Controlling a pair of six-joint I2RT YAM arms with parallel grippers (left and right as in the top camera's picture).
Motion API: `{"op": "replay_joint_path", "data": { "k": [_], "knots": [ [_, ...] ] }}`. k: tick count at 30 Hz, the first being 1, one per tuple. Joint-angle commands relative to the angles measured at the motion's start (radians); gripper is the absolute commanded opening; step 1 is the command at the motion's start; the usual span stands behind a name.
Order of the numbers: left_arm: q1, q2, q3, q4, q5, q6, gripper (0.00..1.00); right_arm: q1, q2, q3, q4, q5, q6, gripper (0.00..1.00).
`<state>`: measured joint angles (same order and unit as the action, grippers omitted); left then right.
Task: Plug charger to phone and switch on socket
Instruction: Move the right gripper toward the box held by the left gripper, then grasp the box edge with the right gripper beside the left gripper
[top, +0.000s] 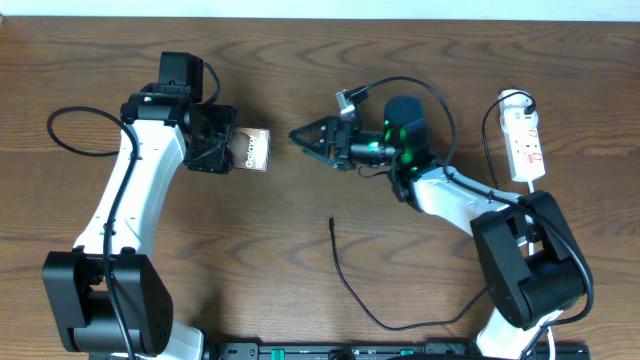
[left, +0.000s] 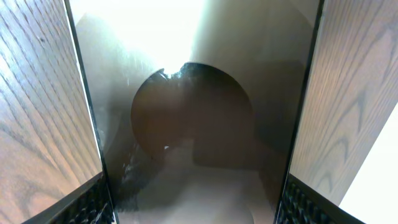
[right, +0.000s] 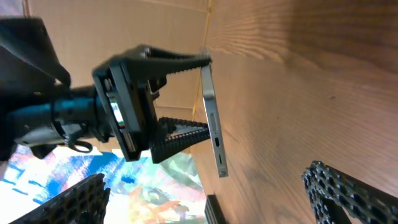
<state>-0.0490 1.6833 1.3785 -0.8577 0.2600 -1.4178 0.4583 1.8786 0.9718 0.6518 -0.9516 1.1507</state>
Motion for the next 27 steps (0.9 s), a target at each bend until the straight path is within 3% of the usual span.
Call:
{"op": "replay_joint_path", "data": {
  "k": [1,14,19,27],
  "knots": [
    [-0.003,-0.023,0.025,-0.002,0.066,-0.013,0.08,0.043,0.008,0.016,0.003,0.074,-0.027,0.99],
    [-0.076,-0.023,0.025,-0.001,0.090,-0.013,0.07,0.125,0.008,0.016,-0.020,0.168,-0.109,0.98],
    [-0.115,-0.023,0.025,0.006,0.064,-0.014,0.07,0.125,0.008,0.016,-0.025,0.168,-0.109,0.89],
    [-0.127,-0.023,0.025,0.006,0.071,-0.013,0.07,0.125,0.008,0.016,-0.074,0.187,-0.109,0.66]
  ]
}}
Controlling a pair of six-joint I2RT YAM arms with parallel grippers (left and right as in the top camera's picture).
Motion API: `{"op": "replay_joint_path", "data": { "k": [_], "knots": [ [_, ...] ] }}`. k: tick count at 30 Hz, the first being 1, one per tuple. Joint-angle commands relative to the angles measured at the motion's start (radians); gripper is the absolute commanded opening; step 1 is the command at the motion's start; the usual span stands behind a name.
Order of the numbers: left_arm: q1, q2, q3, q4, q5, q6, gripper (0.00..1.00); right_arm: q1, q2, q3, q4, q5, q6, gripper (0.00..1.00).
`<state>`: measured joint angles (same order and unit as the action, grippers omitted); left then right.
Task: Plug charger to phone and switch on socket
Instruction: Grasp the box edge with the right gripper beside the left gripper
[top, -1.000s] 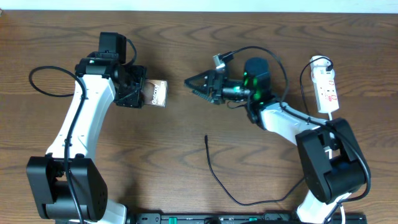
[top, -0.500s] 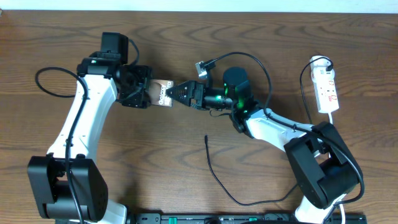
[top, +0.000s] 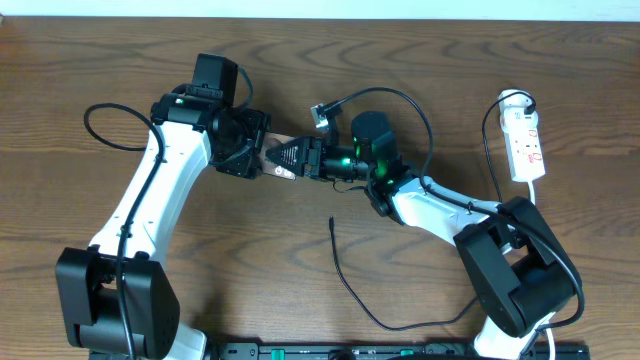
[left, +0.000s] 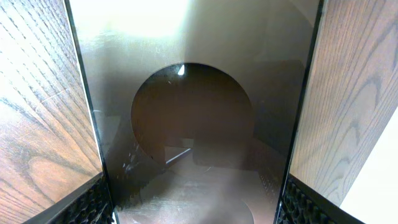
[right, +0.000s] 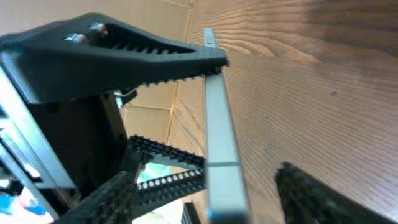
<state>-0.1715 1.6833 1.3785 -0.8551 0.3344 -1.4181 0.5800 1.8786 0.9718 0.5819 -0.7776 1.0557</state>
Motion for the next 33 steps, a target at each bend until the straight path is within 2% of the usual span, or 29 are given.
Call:
{"op": "replay_joint_path", "data": {
  "k": [1,9,33],
  "knots": [
    [-0.005,-0.023,0.026,0.003,-0.003,-0.013,0.07,0.003,0.008,0.016,-0.006,0.014,-0.014,0.65],
    [-0.022,-0.023,0.026,0.004,-0.002,-0.013,0.07,0.004,0.008,0.016,-0.011,0.020,-0.025,0.42],
    [-0.050,-0.023,0.026,0.030,-0.002,-0.033,0.07,0.005,0.008,0.016,-0.063,0.044,-0.025,0.20]
  ]
}}
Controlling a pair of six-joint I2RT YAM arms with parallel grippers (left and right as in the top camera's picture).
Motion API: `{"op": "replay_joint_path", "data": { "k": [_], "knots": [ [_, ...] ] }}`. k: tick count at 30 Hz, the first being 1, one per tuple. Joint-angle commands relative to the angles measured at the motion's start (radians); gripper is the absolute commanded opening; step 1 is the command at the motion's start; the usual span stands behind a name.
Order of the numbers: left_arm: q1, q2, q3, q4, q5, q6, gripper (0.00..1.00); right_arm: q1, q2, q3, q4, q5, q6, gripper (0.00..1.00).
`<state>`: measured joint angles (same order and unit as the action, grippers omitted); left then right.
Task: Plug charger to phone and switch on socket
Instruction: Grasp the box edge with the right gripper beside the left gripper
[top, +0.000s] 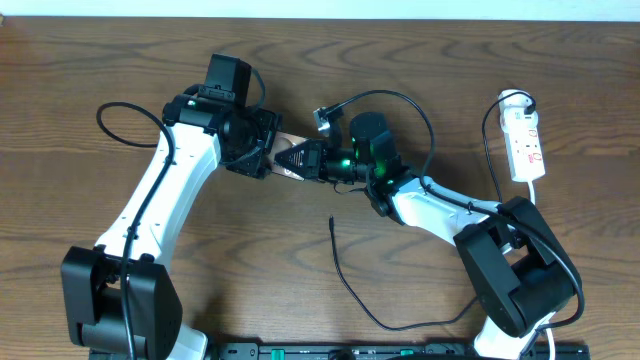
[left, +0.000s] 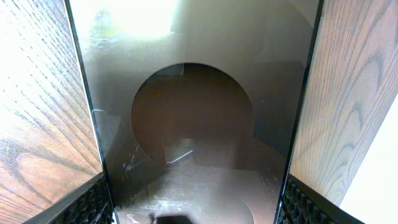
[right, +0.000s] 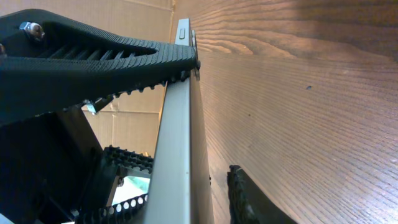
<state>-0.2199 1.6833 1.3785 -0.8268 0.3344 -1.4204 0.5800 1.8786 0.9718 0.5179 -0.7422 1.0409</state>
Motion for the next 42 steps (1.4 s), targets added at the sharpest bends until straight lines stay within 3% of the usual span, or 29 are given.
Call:
{"op": "replay_joint_path", "data": {
  "k": [1,6,21,29,30,32,34,35,42],
  "knots": [
    [-0.002,-0.023,0.026,0.002,-0.002,-0.034,0.07,0.005,0.008,0.016,0.001,0.010,-0.010,0.20],
    [-0.002,-0.023,0.026,0.002,-0.002,-0.037,0.07,0.005,0.008,0.016,0.002,0.019,-0.014,0.20],
    [-0.002,-0.023,0.026,0.002,-0.003,-0.037,0.07,0.005,0.008,0.016,0.002,0.016,-0.025,0.02],
    [-0.002,-0.023,0.025,0.002,-0.003,-0.037,0.08,0.005,0.008,0.016,0.002,0.010,-0.025,0.01],
    [-0.002,-0.023,0.026,0.001,-0.003,-0.036,0.10,0.004,0.008,0.016,0.002,0.010,-0.025,0.01],
    [-0.002,-0.023,0.025,0.001,-0.006,-0.036,0.37,0.004,0.008,0.016,0.002,0.010,-0.025,0.01],
    [-0.002,-0.023,0.026,0.001,-0.006,-0.035,0.79,0.004,0.008,0.016,0.002,0.010,-0.025,0.01],
    [-0.002,-0.023,0.026,0.001,-0.006,-0.032,0.88,0.003,0.008,0.016,0.002,0.010,-0.025,0.01],
    [0.004,-0.023,0.026,-0.002,0.002,0.032,0.90,-0.025,0.008,0.016,0.002,0.010,-0.025,0.01]
  ]
}}
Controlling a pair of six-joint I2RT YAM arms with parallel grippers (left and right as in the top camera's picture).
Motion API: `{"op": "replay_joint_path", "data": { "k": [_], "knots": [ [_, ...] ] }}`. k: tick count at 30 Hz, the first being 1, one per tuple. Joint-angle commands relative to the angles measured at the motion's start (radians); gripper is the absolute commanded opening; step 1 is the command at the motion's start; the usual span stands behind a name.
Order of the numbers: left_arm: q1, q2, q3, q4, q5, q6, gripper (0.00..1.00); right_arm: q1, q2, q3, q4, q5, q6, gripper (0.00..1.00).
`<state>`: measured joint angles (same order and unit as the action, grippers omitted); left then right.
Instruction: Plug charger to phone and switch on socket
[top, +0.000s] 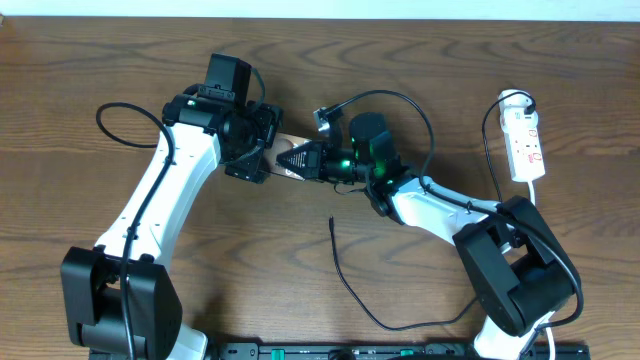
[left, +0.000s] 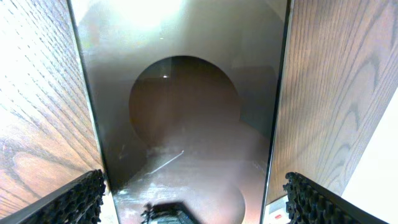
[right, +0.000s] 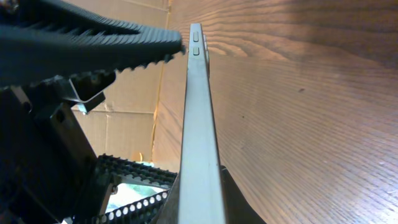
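Note:
The phone (top: 288, 148) hangs above the table's middle, between the two grippers. In the left wrist view its dark glass face (left: 186, 124) fills the frame. My left gripper (top: 262, 140) stands open around it, and its fingertips (left: 311, 199) are clear of the phone's edges. My right gripper (top: 297, 160) is shut on the phone's other end. The right wrist view shows the phone edge-on (right: 200, 124) with a finger against each side. The black charger cable (top: 345, 270) lies loose on the table, its plug end (top: 331, 220) below the phone. The white socket strip (top: 525, 140) lies at the far right.
A white cord (top: 492, 125) loops from the socket strip toward the right arm's base. Each arm has its own black cable arching beside it. My left gripper's toothed finger (right: 93, 37) crosses the top of the right wrist view.
My left gripper's fingers have spread off the phone's edges. The right gripper's fingers now press on the phone. Neither arm has shifted much.
At first my left gripper held the phone left of centre, with the right gripper open a short way off. Then the two met mid-table with the right jaws open around the phone's free end. Now the right gripper holds the phone and the left is open.

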<state>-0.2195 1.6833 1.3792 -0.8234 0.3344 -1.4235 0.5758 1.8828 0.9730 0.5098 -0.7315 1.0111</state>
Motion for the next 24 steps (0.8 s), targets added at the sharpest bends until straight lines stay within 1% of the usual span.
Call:
{"op": "replay_joint_path", "data": {
  "k": [1,3,6,8,9,10,12,13,14,15,17,18,19,21,24],
  "knots": [
    [0.005,-0.023,0.025,-0.005,0.008,0.037,0.90,-0.025,0.003,0.014,0.010,0.000,0.005,0.01],
    [0.018,-0.023,0.025,0.000,0.059,0.058,0.90,-0.042,0.003,0.014,0.010,0.000,0.005,0.01],
    [0.056,-0.023,0.025,0.011,0.160,0.132,0.90,-0.075,0.003,0.014,0.010,0.000,0.005,0.01],
    [0.089,-0.023,0.025,0.032,0.226,0.222,0.90,-0.108,0.003,0.014,0.009,0.000,0.019,0.01],
    [0.116,-0.023,0.025,0.053,0.270,0.303,0.90,-0.126,0.003,0.014,0.009,0.000,0.050,0.01],
    [0.145,-0.023,0.025,0.082,0.308,0.395,0.90,-0.150,0.003,0.014,0.010,0.000,0.103,0.01],
    [0.180,-0.023,0.025,0.114,0.333,0.489,0.90,-0.183,0.003,0.014,0.011,0.000,0.188,0.01],
    [0.211,-0.023,0.025,0.131,0.335,0.540,0.90,-0.211,0.003,0.014,0.021,0.002,0.293,0.01],
    [0.226,-0.023,0.025,0.138,0.335,0.554,0.90,-0.225,0.003,0.014,0.026,0.006,0.383,0.01],
    [0.237,-0.023,0.025,0.143,0.335,0.563,0.90,-0.232,0.003,0.014,0.032,0.008,0.442,0.01],
    [0.261,-0.023,0.025,0.154,0.336,0.578,0.90,-0.240,0.003,0.014,0.066,0.019,0.569,0.01],
    [0.271,-0.023,0.024,0.161,0.336,0.578,0.90,-0.241,0.003,0.014,0.098,0.029,0.659,0.01],
    [0.275,-0.023,0.024,0.170,0.335,0.581,0.90,-0.240,0.003,0.014,0.117,0.031,0.695,0.01],
    [0.275,-0.023,0.023,0.253,0.335,0.628,0.90,-0.227,0.003,0.014,0.184,0.046,0.833,0.01],
    [0.274,-0.023,0.019,0.362,0.346,0.617,0.90,-0.201,0.003,0.014,0.238,0.078,0.942,0.01]
  ]
}}
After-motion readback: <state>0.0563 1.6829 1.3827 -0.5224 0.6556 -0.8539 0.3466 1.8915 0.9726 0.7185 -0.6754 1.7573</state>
